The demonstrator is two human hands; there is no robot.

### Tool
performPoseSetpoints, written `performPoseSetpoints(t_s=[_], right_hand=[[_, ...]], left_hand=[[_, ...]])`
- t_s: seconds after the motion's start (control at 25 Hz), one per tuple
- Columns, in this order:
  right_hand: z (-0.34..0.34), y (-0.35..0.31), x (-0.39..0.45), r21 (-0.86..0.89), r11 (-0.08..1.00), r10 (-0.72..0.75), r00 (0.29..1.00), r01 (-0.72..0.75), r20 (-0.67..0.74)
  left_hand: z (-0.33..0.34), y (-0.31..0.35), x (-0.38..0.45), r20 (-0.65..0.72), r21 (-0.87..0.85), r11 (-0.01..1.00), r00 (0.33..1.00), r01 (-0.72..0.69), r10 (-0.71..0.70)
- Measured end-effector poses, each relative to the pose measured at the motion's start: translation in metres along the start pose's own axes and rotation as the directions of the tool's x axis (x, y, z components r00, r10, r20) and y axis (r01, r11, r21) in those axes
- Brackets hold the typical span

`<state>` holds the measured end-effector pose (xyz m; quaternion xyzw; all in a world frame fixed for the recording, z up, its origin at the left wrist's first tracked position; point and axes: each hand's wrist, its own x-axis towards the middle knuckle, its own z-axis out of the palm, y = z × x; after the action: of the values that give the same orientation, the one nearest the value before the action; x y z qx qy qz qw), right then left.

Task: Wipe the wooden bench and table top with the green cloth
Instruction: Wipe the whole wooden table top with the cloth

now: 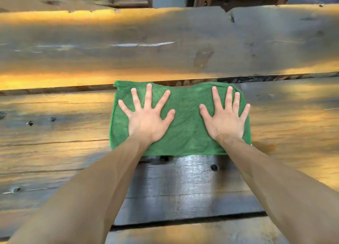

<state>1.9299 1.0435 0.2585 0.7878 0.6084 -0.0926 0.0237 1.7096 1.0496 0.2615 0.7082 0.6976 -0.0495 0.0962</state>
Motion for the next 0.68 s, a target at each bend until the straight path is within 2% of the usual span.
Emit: performPoseSetpoints(t_s=[0.28, 0.68], right_hand=[[-0.018, -0.024, 0.127, 0.026, 1.000, -0.009, 1.000, 0.010, -0.023], [-0.047, -0.067, 0.331, -0.009, 1.000, -0.026, 0.998, 0.026, -0.054]], left_hand=[[-0.024, 0.005, 0.134, -0.044, -0.032, 0.999, 0.999, -0.029, 0.028], [-0.062, 0.018, 0.341, -0.097, -0.024, 0.999, 0.995, 0.030, -0.032]])
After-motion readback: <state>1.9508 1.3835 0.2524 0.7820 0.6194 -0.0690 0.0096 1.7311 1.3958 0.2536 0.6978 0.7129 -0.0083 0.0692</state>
